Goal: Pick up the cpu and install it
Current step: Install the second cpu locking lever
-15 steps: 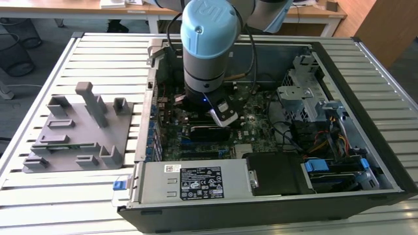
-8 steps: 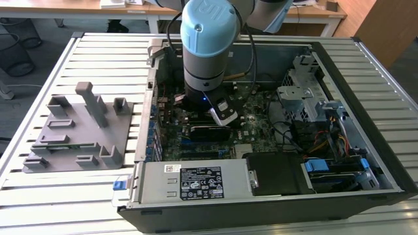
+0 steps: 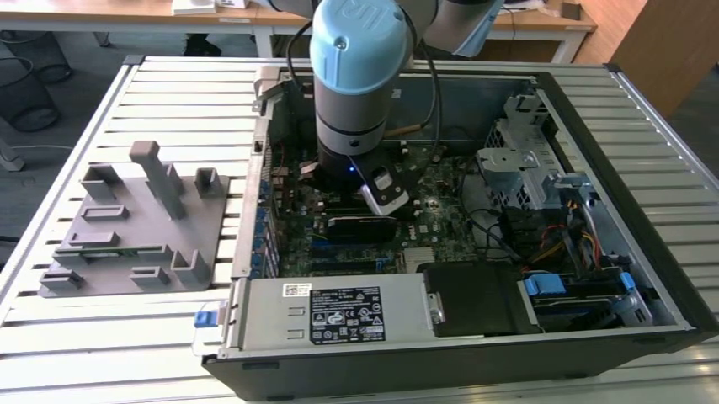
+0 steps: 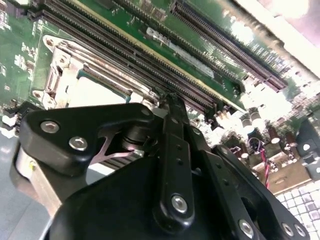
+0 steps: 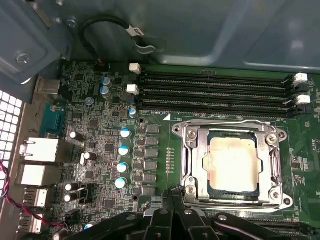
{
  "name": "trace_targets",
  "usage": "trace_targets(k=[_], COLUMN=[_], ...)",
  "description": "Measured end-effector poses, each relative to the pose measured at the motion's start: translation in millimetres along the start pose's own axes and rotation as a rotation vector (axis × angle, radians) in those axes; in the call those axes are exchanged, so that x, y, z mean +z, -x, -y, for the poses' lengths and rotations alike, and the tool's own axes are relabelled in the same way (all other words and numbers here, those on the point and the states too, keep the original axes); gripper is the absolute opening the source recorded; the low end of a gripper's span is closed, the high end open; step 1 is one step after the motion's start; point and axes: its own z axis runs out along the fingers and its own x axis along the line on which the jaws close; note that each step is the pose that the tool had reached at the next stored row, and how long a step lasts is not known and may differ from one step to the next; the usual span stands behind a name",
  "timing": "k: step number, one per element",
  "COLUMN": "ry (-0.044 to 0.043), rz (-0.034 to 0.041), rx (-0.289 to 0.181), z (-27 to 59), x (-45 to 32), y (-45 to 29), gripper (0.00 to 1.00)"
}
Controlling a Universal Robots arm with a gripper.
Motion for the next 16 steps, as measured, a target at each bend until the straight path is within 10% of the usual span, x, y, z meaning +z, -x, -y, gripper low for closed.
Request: trace_targets(k=[16], ry=[0.0010], rz=[0.0003], rx=[0.000], z=[-6.2], x=[-3.2], y=[-0.5], gripper=[0.11])
